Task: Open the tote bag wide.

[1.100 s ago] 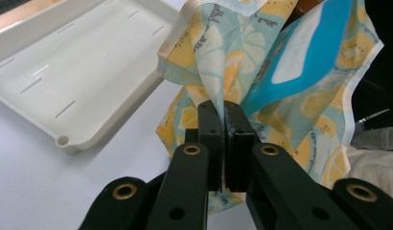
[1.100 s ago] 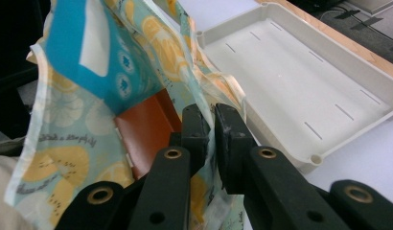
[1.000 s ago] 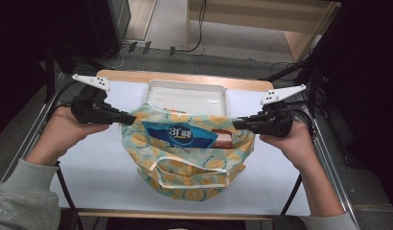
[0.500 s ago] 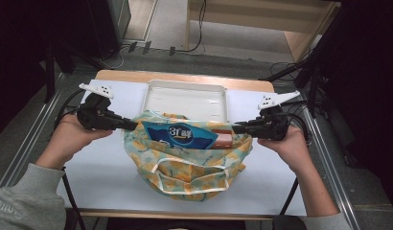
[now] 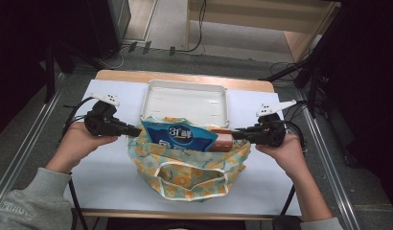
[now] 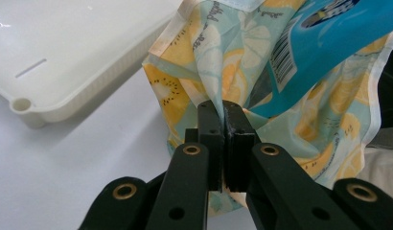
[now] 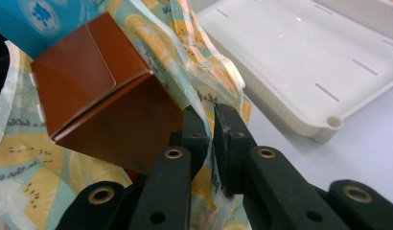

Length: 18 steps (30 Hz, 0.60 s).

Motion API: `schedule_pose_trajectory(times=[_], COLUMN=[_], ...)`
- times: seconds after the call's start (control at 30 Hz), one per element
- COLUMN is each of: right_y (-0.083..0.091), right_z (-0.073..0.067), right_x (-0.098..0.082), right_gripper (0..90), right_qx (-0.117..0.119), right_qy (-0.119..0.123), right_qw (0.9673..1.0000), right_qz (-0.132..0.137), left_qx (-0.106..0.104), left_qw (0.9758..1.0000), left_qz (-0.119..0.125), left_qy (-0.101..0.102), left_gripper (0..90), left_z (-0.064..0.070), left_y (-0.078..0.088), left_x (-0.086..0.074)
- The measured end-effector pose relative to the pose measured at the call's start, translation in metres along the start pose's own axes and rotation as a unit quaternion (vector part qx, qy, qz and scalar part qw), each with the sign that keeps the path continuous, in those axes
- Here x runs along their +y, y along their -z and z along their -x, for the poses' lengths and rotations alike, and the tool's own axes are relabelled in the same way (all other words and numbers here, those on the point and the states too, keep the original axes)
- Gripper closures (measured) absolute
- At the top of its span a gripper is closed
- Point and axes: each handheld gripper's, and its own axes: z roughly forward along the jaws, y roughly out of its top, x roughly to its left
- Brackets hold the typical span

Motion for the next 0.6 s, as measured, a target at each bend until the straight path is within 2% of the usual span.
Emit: schedule_pose_trajectory(times=[0.33, 0.6], right_y=[-0.016, -0.024], right_z=[0.002, 0.003], right_x=[-0.013, -0.023], right_gripper=[85.4, 85.7], right_qx=[0.008, 0.011], right_qy=[-0.01, -0.015], right_qw=[0.9999, 0.9998], right_qz=[0.003, 0.007], left_qx=[-0.008, -0.011], left_qw=[0.9999, 0.9997], left_qz=[-0.004, -0.004], left_qy=[0.014, 0.023], left_gripper=[88.7, 88.7], left_z=[-0.009, -0.013], left_y=[-0.014, -0.02], left_x=[-0.018, -0.027])
